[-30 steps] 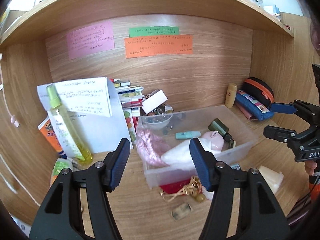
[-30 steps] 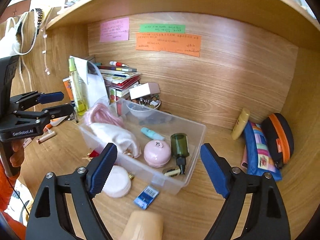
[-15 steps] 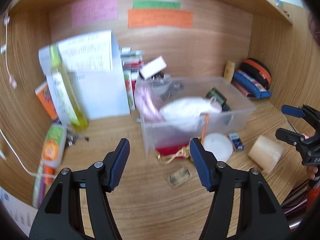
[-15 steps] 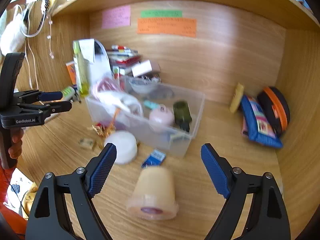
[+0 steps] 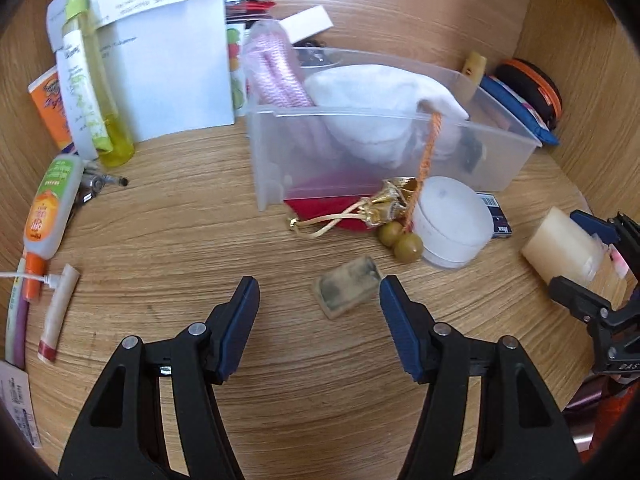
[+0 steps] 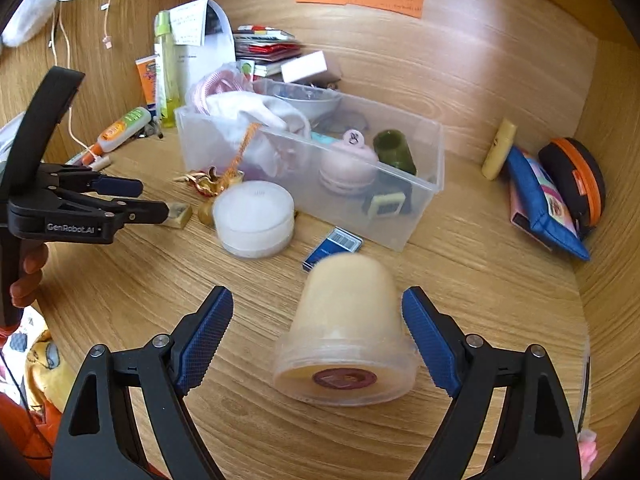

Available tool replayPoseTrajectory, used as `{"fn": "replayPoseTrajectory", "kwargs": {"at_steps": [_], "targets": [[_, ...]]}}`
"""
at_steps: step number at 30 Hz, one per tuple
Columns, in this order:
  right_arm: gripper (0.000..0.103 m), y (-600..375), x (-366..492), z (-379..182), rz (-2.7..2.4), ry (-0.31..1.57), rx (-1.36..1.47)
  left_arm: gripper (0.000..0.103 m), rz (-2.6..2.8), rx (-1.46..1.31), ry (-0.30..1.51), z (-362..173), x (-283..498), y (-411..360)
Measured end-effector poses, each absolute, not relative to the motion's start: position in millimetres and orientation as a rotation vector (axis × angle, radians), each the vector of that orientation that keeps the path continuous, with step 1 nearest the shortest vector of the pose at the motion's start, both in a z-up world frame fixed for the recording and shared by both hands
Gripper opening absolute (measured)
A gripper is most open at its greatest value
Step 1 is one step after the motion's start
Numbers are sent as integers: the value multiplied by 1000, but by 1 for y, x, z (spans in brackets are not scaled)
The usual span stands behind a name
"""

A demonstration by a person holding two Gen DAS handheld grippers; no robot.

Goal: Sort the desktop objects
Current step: 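Move left tool to the small brown tile while right tool approaches cream tub, then grasp the brown tile with left tool while right tool grasps the cream tub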

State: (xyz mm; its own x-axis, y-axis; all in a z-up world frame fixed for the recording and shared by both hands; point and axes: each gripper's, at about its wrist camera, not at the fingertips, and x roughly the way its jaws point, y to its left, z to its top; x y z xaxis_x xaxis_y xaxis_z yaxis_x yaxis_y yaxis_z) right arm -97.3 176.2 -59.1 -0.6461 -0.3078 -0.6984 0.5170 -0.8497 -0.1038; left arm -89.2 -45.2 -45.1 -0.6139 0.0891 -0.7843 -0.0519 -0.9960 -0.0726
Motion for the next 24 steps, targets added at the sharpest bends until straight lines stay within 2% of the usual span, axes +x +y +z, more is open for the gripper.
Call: {"fn": "replayPoseTrajectory", "kwargs": {"at_steps": [12,16,17,19,20,21,22,24], "targets": [[85,185,-104,-79,-2415,378,1063,62,2719,-1409,34,-49,-107,-30],[84,188,-107,-83,-2385,306,1082,61,2702,-1423,69,-51,-108,-28],[83,191,-107,-83,-2374,270,1075,59,2701,-1421,69,-51,-108,-29],[81,197,-106,-82,-2368,201,1064,47,2714,-1417,63,-49,-107,-33],[77,199,-107,-81,-2372,177,1062,43,2727,-1416,53,-49,-106,-36],[67,201,-107,-81,-2384,160,1062,32,2737,-1413,43,-48,-105,-38],[67,204,-108,-81,-2381,138,1067,24,2746,-1414,38,-48,-105,-40],[67,208,-111,-81,-2369,81,1077,23,2747,-1412,8,-48,-104,-45]]}}
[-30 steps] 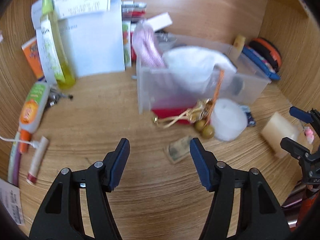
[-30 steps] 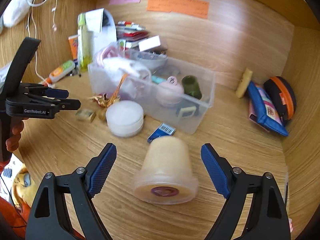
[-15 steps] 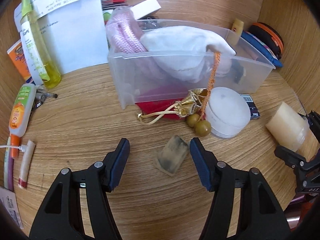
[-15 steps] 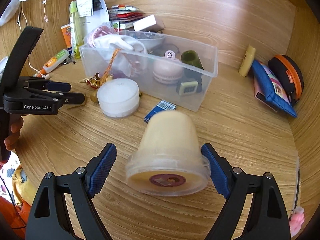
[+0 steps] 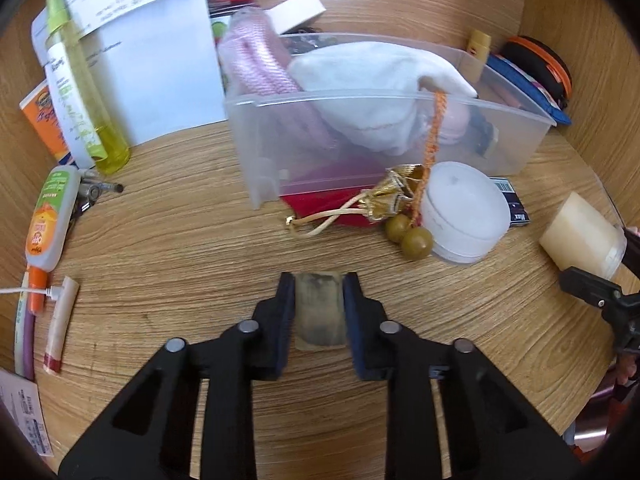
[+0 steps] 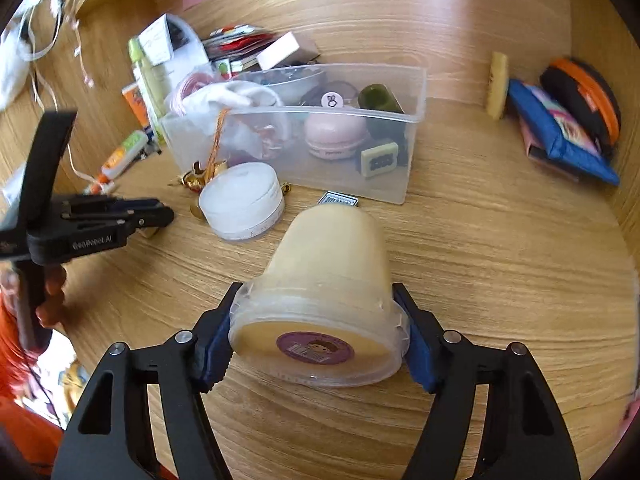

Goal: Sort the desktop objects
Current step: 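Grasp the brown tile with left tool while right tool grasps the cream tub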

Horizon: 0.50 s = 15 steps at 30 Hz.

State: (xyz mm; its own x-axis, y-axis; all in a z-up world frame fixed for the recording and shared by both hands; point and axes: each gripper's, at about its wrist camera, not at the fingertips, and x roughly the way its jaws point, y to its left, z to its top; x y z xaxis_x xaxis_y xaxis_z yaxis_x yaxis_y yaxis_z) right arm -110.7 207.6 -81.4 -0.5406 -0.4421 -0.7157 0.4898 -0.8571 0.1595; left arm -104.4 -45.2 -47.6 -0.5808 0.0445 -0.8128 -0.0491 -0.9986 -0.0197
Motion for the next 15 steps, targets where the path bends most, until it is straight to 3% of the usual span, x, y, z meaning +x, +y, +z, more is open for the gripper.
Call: {"fn": "replayPoseTrajectory", "kwargs": {"at_steps": [15], "targets": [[67,209,-115,-59,-2429,78,982,23,2833,-1260,-52,-19,-88,-47]]}}
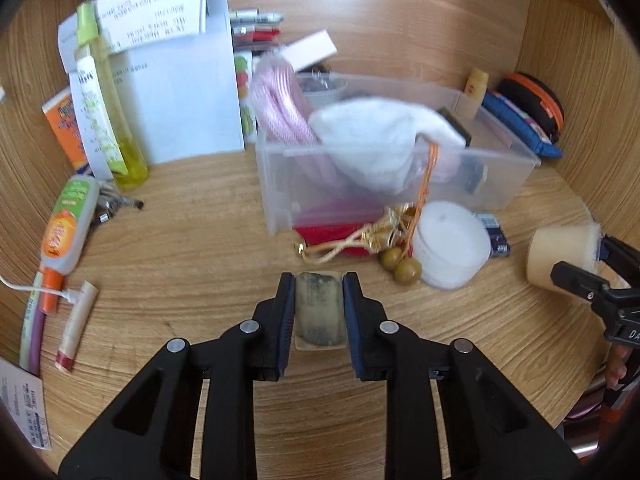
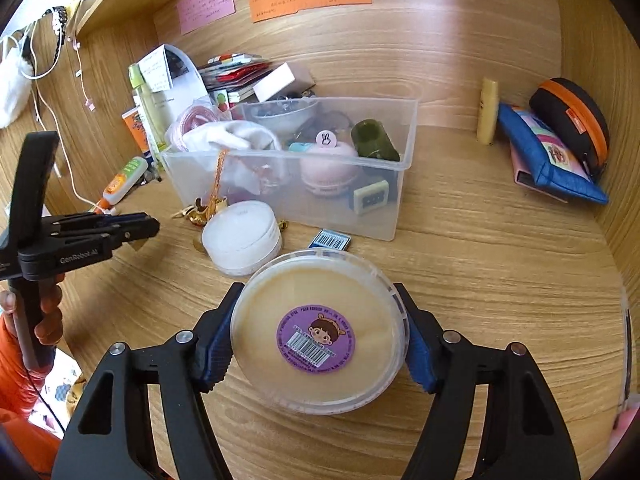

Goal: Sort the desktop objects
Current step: 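Grasp the brown tile with left tool while right tool grasps the cream tub, then carry tile and cream tub into the clear box and open both tools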

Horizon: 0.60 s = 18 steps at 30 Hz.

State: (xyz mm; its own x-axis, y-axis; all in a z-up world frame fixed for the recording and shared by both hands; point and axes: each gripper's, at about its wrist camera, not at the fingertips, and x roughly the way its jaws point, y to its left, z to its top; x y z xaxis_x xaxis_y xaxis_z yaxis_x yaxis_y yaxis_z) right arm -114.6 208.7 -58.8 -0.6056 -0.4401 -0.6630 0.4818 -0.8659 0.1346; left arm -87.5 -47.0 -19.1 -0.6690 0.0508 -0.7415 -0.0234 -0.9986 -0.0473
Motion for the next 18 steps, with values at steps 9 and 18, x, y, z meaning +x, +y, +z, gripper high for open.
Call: {"fn": "replayPoseTrajectory", "kwargs": {"at_steps": [9,18], "targets": [[65,213,-118,-39,-2459,56,914,23,2860,-1128,-84,9,-92,-51],[65,211,-135,-14,-2467,41,839,23,2888,-1022,-114,32,-97,-57]]}}
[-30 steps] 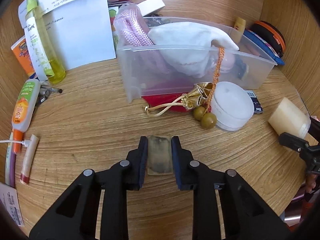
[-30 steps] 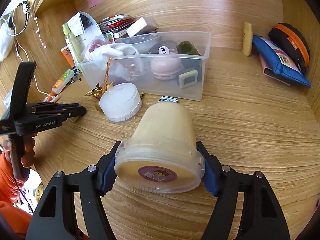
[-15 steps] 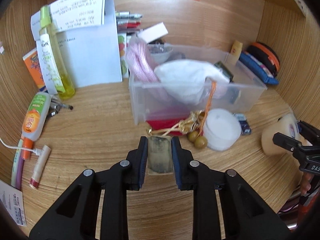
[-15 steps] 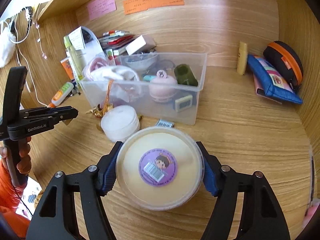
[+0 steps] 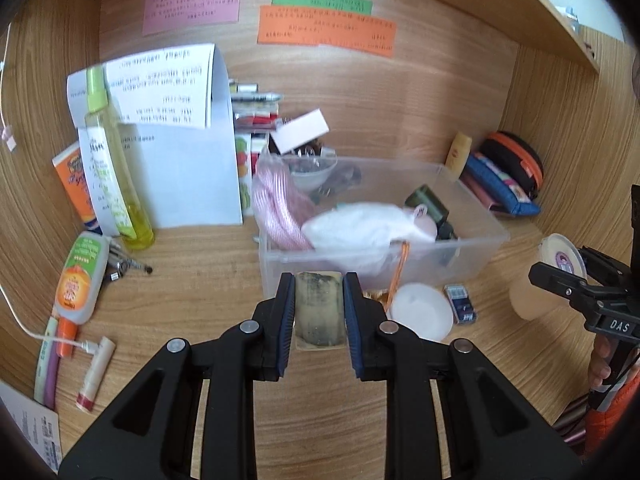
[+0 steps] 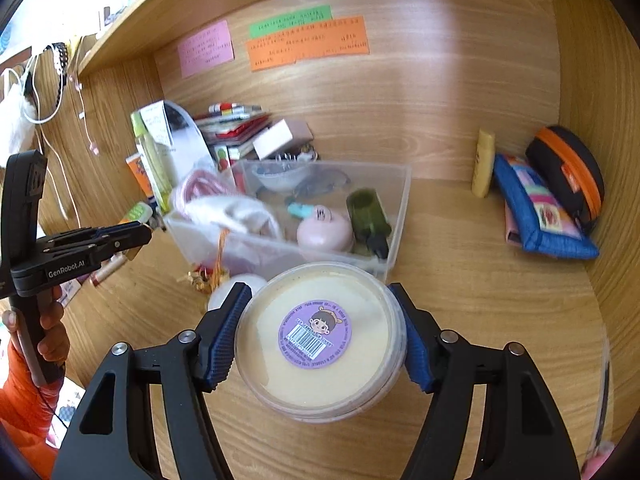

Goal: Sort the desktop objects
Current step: 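Carry tile and cream tub into the clear box and open both tools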

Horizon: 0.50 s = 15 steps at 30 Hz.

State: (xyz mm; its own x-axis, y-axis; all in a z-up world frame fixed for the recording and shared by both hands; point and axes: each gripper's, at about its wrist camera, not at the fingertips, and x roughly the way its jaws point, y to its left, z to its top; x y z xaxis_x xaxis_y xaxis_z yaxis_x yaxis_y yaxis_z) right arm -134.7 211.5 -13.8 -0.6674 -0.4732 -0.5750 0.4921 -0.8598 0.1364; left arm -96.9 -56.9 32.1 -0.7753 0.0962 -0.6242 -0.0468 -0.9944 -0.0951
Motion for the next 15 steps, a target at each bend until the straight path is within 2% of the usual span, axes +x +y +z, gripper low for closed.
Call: {"fn": "replayPoseTrajectory", "kwargs": {"at_steps": [15], "targets": [[65,200,-180,37,-2488,35,691,23,2929,-914,-159,67,-136,-73]]}}
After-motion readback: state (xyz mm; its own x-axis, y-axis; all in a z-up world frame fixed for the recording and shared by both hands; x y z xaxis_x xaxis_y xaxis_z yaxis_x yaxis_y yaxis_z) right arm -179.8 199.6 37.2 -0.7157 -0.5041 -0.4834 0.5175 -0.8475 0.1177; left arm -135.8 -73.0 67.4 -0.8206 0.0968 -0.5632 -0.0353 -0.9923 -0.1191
